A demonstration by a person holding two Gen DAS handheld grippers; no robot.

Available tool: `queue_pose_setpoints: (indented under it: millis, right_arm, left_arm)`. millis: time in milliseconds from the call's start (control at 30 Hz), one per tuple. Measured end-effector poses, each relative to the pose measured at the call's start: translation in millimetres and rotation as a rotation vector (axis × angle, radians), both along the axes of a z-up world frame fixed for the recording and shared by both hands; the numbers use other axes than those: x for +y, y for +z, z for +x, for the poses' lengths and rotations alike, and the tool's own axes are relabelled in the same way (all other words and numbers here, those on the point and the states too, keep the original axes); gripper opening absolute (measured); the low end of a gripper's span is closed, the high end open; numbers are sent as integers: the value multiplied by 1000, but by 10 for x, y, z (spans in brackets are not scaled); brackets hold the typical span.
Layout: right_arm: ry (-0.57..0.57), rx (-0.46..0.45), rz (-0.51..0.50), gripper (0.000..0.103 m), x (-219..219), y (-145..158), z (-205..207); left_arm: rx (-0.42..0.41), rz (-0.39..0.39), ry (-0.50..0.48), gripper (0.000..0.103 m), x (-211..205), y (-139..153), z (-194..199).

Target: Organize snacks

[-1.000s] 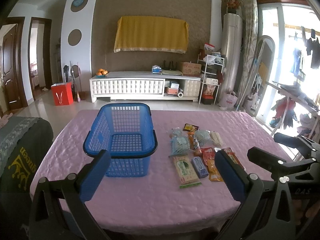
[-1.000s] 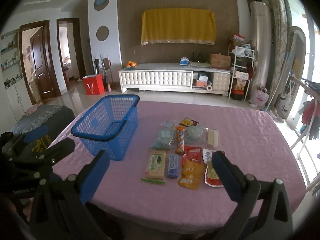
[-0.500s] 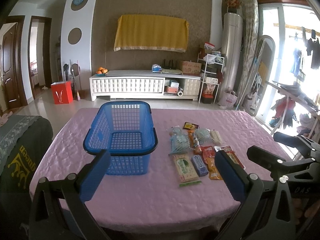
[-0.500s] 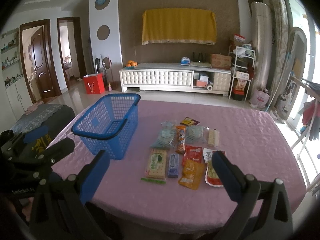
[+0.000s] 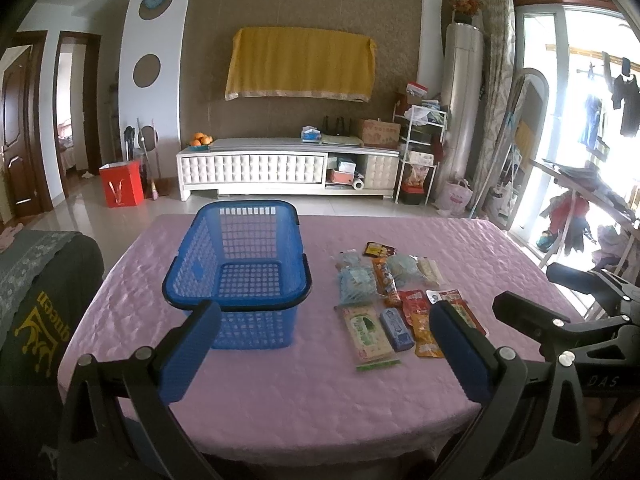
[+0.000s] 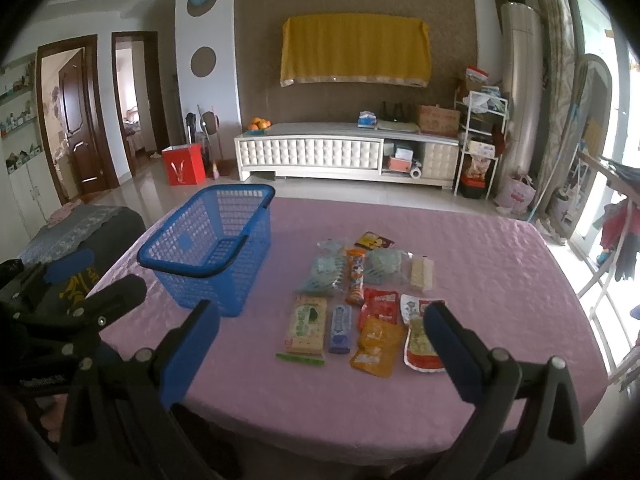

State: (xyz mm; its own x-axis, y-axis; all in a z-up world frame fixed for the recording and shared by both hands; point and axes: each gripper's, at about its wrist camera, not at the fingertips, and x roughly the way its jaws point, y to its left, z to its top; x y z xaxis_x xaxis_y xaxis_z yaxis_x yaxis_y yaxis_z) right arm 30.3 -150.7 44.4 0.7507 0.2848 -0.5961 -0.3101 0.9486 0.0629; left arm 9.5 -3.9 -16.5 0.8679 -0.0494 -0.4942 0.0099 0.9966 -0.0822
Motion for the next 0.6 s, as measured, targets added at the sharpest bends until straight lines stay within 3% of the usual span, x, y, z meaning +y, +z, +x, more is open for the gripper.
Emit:
queue_pose_setpoints:
  millis: [600]
  right_arm:
    - [-16, -12, -47, 103, -285, 76, 443]
  left_arm:
    - [50, 5, -60, 103, -281, 243, 577]
